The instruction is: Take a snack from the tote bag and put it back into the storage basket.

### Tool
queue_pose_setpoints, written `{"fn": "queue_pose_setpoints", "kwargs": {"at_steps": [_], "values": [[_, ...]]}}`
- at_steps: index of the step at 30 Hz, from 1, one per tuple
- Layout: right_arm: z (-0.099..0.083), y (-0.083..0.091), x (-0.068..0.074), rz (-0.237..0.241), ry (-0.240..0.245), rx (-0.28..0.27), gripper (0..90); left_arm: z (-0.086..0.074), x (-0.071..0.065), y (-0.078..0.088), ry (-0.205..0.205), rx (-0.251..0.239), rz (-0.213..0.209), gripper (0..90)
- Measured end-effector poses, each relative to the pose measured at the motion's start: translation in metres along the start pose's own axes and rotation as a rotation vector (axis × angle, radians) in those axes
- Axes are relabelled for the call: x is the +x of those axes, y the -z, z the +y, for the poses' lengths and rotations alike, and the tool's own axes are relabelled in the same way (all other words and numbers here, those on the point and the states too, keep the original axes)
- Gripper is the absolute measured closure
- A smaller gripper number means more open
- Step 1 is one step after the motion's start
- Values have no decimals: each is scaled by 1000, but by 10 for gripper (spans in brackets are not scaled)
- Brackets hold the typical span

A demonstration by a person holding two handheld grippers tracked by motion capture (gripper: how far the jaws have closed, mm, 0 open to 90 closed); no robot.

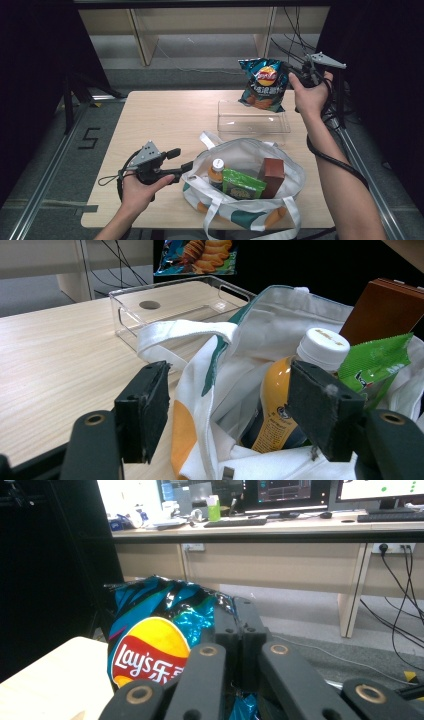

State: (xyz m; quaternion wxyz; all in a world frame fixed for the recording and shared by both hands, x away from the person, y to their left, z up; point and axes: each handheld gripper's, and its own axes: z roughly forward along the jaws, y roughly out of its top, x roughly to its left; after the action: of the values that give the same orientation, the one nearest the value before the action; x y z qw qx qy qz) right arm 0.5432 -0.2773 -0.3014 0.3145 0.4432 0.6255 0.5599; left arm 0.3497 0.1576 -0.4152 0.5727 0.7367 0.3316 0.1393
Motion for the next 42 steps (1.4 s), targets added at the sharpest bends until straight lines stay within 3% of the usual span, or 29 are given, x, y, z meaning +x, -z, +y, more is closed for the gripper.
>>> {"fn": "queue_pose_setpoints", "kwargs": {"at_steps": [4,11,12,14,21,29,34,39,42], "values": [[-3,-4,1,-5,-22,-3,900,0,0,-1,0,-1,-2,328],[-8,-9,-3,-9,-18,17,900,0,0,1,12,-2,8,328],[-9,-9,-2,-13,-39,22,900,0,0,1,13,-2,6,328],[-10,-11,-5,-9,-15,20,900,0,0,1,12,0,7,328],[-14,-12,-4,-13,-30,32,900,0,0,1,-2,-1,0,328],[-18,-15,-6,-12,-6,40,900,0,0,0,-1,0,0,328],[-21,-18,-6,-20,-40,45,900,0,0,0,-1,1,0,328],[-24,-20,-9,-16,-4,50,900,0,0,1,0,1,0,328],[-25,-21,-8,-24,-35,63,900,0,1,1,-2,1,0,328]]}}
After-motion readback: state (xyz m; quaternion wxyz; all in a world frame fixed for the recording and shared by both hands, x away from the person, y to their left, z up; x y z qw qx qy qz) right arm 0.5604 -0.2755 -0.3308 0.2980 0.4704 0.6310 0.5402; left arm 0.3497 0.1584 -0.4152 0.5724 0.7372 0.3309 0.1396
